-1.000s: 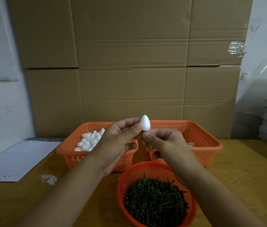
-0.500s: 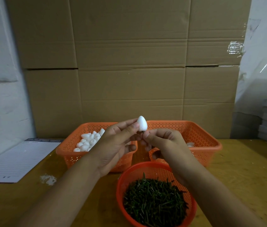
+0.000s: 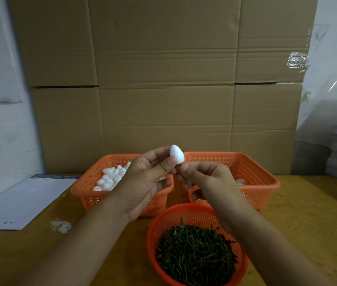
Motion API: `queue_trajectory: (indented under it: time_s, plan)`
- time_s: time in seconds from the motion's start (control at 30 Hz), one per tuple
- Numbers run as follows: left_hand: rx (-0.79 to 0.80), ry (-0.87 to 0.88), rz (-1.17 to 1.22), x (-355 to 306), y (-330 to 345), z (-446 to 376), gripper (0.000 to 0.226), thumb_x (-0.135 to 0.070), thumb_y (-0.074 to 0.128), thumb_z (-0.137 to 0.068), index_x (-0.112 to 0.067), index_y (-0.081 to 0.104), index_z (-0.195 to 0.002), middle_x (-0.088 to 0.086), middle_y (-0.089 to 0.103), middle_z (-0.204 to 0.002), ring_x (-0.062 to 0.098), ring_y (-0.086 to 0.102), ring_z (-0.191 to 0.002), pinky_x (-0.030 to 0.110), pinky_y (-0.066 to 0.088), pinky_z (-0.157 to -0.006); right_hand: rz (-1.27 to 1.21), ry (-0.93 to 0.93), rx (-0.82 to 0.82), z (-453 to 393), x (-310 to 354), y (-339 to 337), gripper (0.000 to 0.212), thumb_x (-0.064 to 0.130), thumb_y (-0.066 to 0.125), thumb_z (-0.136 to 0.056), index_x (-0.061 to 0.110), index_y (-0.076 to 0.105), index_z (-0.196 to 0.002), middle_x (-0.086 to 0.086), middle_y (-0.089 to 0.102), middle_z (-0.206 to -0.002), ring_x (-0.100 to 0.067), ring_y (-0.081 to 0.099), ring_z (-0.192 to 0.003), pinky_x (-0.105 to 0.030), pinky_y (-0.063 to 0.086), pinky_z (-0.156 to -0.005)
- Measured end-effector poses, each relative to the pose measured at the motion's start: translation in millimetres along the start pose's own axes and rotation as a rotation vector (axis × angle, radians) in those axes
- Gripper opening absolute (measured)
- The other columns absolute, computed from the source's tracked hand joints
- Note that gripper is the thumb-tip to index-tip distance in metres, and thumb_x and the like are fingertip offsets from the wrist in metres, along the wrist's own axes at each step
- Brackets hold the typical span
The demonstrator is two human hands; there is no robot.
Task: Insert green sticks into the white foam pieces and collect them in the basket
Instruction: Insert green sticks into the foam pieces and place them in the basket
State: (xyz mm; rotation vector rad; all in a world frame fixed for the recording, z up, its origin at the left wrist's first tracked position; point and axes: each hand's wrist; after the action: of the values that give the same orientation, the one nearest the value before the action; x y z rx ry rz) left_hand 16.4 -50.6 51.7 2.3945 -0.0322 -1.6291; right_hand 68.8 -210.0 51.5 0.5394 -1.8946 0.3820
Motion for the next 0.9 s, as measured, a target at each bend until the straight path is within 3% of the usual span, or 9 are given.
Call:
queue_trajectory:
  time_s: [0.23,0.33,0.4,0.47,0.53,0.63,0.8,0.9]
  plan:
    - [-0.025,0.027,-0.059,-1,0,1,0.044,-0.032,0.08,-0.072,-0.02,0.073,-0.114,-0.001,0.075,-0.103,0.007,0.065,-0.08,0.02,0.052,-0.064,-0.014,0.017,-0.088,-5,-5,-5,0.016,0.017,0.065,-0.094,0.009,0.076,-0.085,-0.003,0.067,-0.07,-0.006,0.057,-0.061,-0.017,0.044,-0.049]
    - [-0.118,0.078,-0.215,-6,-11,-4,0.031,-0.034,0.07,-0.085,-0.023,0.07,-0.114,-0.001,0.076,-0.105,0.006,0.067,-0.079,0.019,0.053,-0.063,-0.024,0.048,-0.133,-9,-7,-14,0.02,0.021,0.065,-0.094,0.006,0.075,-0.084,-0.001,0.069,-0.072,-0.006,0.057,-0.059,-0.018,0.043,-0.048]
    - [-0.24,0.13,-0.439,-8,-27,-9,0.014,-0.029,0.062,-0.097,-0.029,0.069,-0.109,-0.004,0.076,-0.104,0.004,0.068,-0.081,0.02,0.053,-0.067,-0.039,0.095,-0.205,-13,-11,-25,0.019,0.023,0.065,-0.094,0.008,0.074,-0.088,0.001,0.069,-0.07,-0.006,0.055,-0.056,-0.019,0.042,-0.047]
    - [-0.31,0.175,-0.759,-8,-47,-14,0.012,-0.028,0.059,-0.1,-0.034,0.069,-0.1,-0.012,0.073,-0.096,-0.001,0.066,-0.086,0.02,0.049,-0.076,-0.048,0.162,-0.306,-18,-18,-37,0.018,0.025,0.065,-0.094,0.008,0.073,-0.09,0.006,0.067,-0.063,-0.003,0.052,-0.05,-0.02,0.039,-0.046]
    - [-0.314,0.177,-1.037,-7,-66,-14,0.015,-0.03,0.058,-0.099,-0.035,0.068,-0.09,-0.02,0.069,-0.091,-0.006,0.061,-0.086,0.013,0.043,-0.074,-0.05,0.233,-0.415,-22,-26,-49,0.018,0.023,0.067,-0.094,0.007,0.071,-0.088,0.005,0.064,-0.059,-0.003,0.047,-0.045,-0.02,0.035,-0.043]
    - [-0.289,0.085,-1.299,-2,-87,-13,0.021,-0.038,0.053,-0.1,-0.033,0.067,-0.086,-0.02,0.066,-0.087,-0.002,0.06,-0.087,0.014,0.039,-0.067,-0.052,0.331,-0.539,-27,-37,-65,0.018,0.021,0.068,-0.092,0.005,0.068,-0.084,0.0,0.059,-0.063,-0.008,0.043,-0.048,-0.019,0.031,-0.038]
    - [-0.165,-0.23,-1.455,14,-96,-13,0.063,-0.072,0.026,-0.094,-0.025,0.066,-0.081,-0.006,0.065,-0.083,0.009,0.059,-0.081,0.031,0.045,-0.072,-0.087,0.401,-0.607,-31,-50,-79,0.019,0.019,0.066,-0.093,0.005,0.067,-0.081,-0.002,0.058,-0.062,-0.008,0.043,-0.045,-0.018,0.03,-0.035]
    - [-0.134,-0.332,-1.525,20,-97,-14,0.073,-0.075,0.015,-0.093,-0.034,0.069,-0.12,0.0,0.068,-0.121,0.017,0.06,-0.109,0.036,0.045,-0.096,-0.174,0.371,-0.549,-33,-54,-78,0.016,0.018,0.061,-0.096,0.004,0.069,-0.094,-0.002,0.06,-0.067,-0.007,0.044,-0.047,-0.018,0.032,-0.036]
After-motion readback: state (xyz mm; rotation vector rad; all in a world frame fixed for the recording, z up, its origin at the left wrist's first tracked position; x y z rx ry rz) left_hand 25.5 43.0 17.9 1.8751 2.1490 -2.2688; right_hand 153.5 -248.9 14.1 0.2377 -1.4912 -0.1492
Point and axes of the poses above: each hand's wrist, its own z-axis away from the middle knuckle, its own y-axis out of the palm, x = y × z
